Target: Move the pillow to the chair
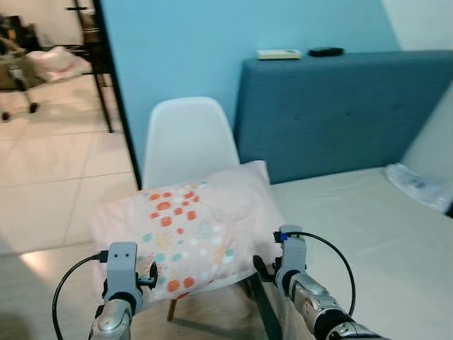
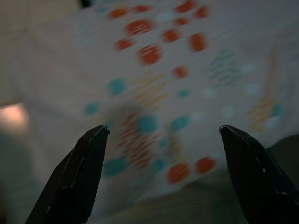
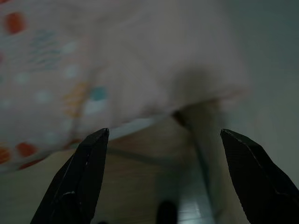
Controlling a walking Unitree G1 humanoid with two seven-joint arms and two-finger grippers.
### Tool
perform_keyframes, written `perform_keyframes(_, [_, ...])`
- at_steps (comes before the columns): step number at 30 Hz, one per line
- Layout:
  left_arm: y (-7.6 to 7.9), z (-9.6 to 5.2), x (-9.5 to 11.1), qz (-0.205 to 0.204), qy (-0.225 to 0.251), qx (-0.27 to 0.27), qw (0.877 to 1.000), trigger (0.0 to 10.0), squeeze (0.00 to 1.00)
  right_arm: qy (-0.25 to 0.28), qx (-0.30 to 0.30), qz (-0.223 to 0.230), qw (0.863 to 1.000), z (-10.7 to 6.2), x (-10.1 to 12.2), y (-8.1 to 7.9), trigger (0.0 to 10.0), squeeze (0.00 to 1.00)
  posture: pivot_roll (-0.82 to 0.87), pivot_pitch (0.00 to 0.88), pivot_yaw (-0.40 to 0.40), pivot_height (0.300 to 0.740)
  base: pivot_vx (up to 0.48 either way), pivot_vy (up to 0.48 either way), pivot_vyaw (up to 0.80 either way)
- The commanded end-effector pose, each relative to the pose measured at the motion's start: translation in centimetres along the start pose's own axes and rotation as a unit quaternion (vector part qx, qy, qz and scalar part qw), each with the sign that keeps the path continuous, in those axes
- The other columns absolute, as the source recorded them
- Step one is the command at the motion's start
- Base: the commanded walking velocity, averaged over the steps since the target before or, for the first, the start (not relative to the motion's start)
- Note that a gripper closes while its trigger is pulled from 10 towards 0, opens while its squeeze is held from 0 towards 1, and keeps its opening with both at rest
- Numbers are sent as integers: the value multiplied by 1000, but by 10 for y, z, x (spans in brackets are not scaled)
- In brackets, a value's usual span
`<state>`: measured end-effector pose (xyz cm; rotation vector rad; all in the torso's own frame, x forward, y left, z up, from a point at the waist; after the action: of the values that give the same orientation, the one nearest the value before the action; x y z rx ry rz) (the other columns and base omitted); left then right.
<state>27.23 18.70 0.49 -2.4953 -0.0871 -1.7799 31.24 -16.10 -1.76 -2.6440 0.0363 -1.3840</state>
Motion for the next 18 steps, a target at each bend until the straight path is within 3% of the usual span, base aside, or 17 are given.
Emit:
perform_keyframes(1, [0, -1, -4, 10, -5, -4, 1000, 10000, 0, -23, -20, 2, 1000, -2, -10, 7, 10000, 0, 104, 0, -47, 736, 0, 0, -681])
perform_keyframes(13, [-1, 2, -13, 14, -23, -10, 1000, 10000, 0, -53, -111, 15, 992, -14, -29, 43, 10000, 0, 89, 0, -47, 736, 0, 0, -683])
perform_keyframes(18, [5, 0, -19, 12, -30, -24, 999, 10000, 0, -52, -128, 18, 990, -16, -29, 50, 10000, 0, 79, 0, -47, 736, 0, 0, -684])
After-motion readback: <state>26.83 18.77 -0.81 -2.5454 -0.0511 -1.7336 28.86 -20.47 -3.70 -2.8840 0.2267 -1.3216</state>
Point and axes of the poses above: a point about 5 cm out from each wrist's last joint towards the gripper, its own z axis pointing out of the wrist towards the gripper, its own x axis along the axis of the wrist's last joint, y = z × x, the point moved 2 cm from there along z, pointing out of the wrist towards the gripper, and after that the axes turned 1 degree about z, right-handed, at the moved point
